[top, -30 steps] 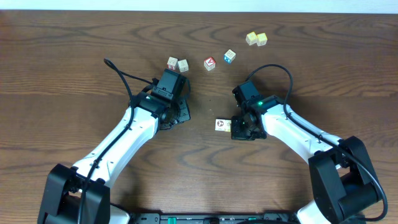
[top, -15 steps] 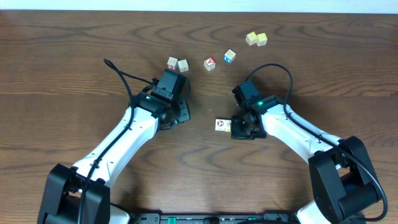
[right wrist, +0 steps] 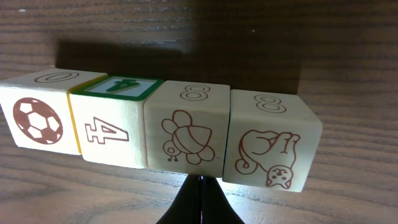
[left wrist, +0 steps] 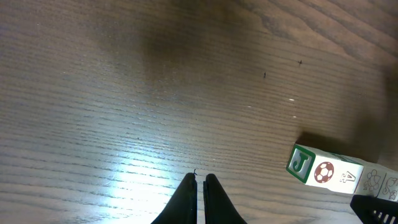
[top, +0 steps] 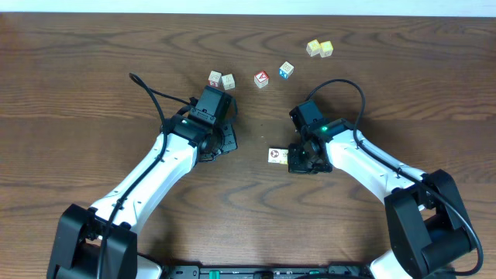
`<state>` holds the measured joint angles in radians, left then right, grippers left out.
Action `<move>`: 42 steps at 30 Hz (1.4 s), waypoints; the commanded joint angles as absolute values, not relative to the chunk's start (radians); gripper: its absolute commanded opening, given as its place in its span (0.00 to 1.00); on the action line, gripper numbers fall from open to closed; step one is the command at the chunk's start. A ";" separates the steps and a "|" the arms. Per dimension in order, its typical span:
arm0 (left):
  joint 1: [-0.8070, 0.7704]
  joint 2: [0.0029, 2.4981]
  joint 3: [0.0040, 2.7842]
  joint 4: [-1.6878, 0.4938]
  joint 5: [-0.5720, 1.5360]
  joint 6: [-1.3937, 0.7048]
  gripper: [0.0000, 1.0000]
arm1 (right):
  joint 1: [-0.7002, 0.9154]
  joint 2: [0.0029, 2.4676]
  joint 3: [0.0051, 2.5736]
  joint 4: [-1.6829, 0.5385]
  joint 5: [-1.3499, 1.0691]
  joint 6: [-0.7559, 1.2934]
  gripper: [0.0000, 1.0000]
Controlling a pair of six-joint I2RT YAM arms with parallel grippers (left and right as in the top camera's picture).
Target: Lift 4 blocks
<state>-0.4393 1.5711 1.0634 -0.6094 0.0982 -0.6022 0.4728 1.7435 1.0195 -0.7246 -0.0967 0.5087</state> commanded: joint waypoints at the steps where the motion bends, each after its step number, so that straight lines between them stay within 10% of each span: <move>1: -0.438 1.569 1.044 -0.613 0.085 -0.603 0.07 | 0.479 1.718 1.015 -0.731 -0.112 0.523 0.01; 42: -0.438 1.569 1.044 -0.613 0.085 -0.603 0.08 | 0.478 1.707 1.013 -0.789 0.037 0.524 0.02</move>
<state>-0.4393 1.5711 1.0622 -0.6094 0.0982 -0.6022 0.4728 1.7271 1.0195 -0.7929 0.0196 0.5087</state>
